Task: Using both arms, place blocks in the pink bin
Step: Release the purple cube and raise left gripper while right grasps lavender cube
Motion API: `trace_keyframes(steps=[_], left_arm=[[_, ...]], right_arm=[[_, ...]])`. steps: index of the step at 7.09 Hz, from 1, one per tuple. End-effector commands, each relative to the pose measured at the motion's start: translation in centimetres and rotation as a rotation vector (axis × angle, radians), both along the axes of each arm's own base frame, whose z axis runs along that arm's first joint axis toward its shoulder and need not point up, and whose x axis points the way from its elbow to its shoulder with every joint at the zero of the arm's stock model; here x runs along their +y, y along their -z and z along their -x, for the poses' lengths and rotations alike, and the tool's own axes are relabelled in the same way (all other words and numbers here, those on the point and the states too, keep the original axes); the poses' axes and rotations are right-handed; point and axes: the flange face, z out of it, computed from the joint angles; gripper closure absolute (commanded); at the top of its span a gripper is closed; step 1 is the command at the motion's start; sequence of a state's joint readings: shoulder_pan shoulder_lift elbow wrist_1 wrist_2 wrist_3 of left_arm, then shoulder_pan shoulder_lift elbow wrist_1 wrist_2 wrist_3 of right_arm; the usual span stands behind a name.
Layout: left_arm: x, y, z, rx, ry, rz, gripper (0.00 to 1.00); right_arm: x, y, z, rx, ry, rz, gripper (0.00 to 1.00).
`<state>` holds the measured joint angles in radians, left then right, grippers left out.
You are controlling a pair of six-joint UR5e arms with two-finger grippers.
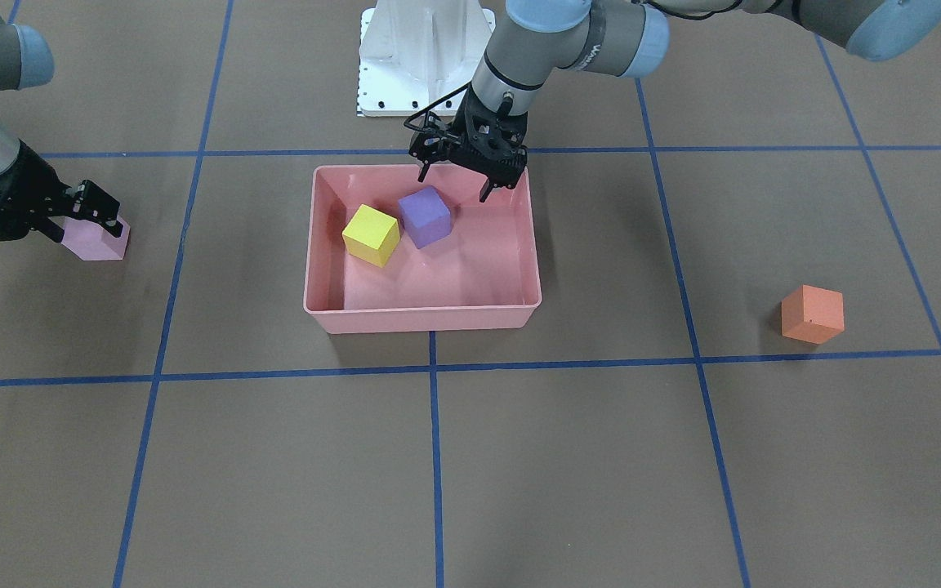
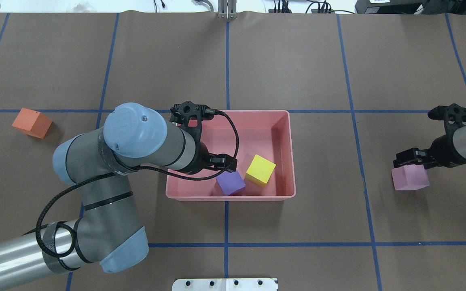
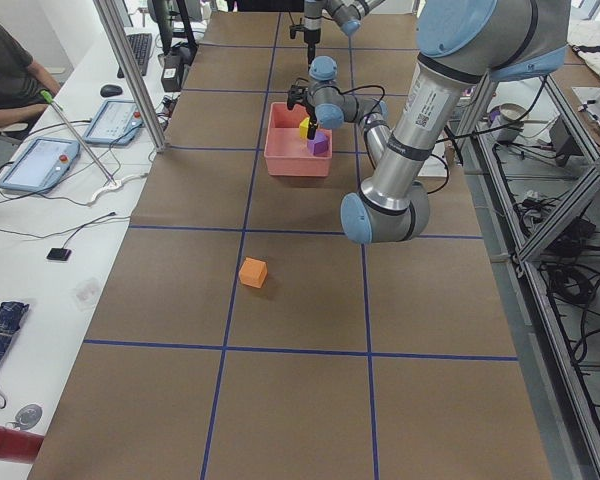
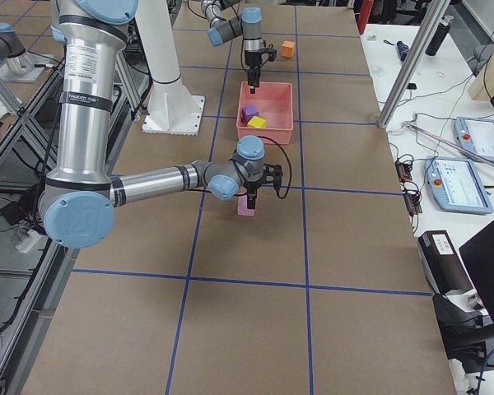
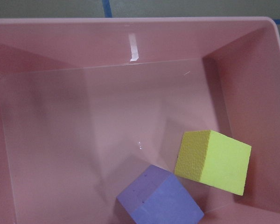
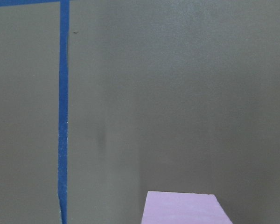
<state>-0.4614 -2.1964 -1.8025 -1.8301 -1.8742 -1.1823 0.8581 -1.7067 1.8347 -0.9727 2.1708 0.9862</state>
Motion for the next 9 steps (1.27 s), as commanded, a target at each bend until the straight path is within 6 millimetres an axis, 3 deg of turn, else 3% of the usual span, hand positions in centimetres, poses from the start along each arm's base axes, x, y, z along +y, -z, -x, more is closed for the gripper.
trace_keyframes(steps=[1, 3, 7, 8, 9], left_arm=[[0.3, 0.1, -0.2, 0.0, 0.002, -0.002, 0.0], [0.3, 0.1, -0.2, 0.0, 0.0, -0.002, 0.0], [0.7, 0.0, -0.5, 0.0, 0.003, 0.014, 0.0], [0.7, 0.1, -0.4, 0.003, 0.003, 0.013, 0.0], [0.7, 0.3, -0.1, 0.009, 0.006, 0.01, 0.0]], right_arm=[[-0.2, 0.7, -0.2, -0.006, -0.006, -0.01, 0.0], [1.5, -1.6, 0.1, 0.06, -0.003, -0.013, 0.0], [2.1, -2.5, 1.8, 0.091, 0.014, -0.018, 0.0], [2.2, -2.8, 1.6, 0.093, 0.014, -0.014, 0.22], [2.2, -2.8, 1.5, 0.093, 0.012, -0.014, 0.84]])
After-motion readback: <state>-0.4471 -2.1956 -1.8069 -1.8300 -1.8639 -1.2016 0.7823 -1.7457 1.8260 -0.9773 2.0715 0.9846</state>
